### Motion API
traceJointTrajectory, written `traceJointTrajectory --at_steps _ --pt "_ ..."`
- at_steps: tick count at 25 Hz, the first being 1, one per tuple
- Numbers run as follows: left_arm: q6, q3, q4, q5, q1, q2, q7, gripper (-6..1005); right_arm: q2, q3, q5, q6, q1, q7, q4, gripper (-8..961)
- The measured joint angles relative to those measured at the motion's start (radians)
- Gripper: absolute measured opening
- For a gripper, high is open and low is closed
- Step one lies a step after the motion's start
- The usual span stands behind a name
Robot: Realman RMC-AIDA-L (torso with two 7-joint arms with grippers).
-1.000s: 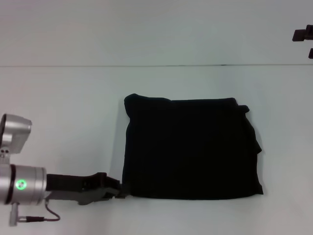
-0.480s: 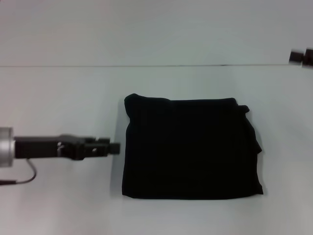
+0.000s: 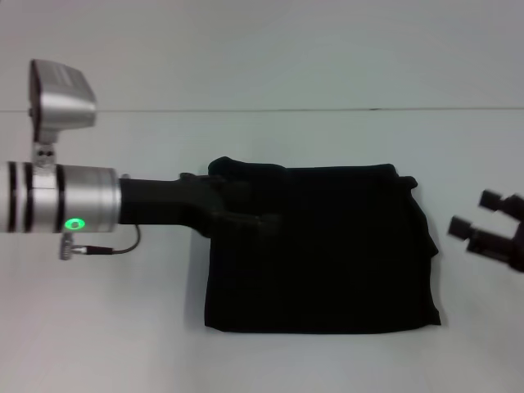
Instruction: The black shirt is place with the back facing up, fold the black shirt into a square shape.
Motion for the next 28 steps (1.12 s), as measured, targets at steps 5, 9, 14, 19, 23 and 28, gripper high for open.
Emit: traceJointTrajectory --at_steps 5,9,14,19,23,28 --pt "-0.071 0.007 -0.026 -0.015 0.012 -0.049 0.053 928 0.001 0.003 -0.023 0.016 0.022 -0.064 0.114 945" --pt "-0.075 0.010 -0.050 -0.044 0.021 -0.050 0.069 943 -0.003 0.005 -0.025 0.033 0.043 -0.042 0.136 944" --pt "-0.072 0.010 -0.046 -0.065 0.041 -0.048 0.089 938 0.003 -0.013 -0.049 0.032 0.055 -0.087 0.121 944" --pt "-0.065 0.012 -0.053 -0.068 0.054 -0.051 0.160 938 -0.005 -0.049 -0.069 0.017 0.071 -0.086 0.120 945" --pt "-0.066 0.012 -0.055 -0.075 0.059 -0.050 0.164 939 -0.005 -0.057 -0.073 0.019 0.077 -0.084 0.124 945" --pt "-0.073 0.014 -0.054 -0.057 0.059 -0.049 0.148 938 -0.006 -0.059 -0.074 0.028 0.078 -0.062 0.123 945"
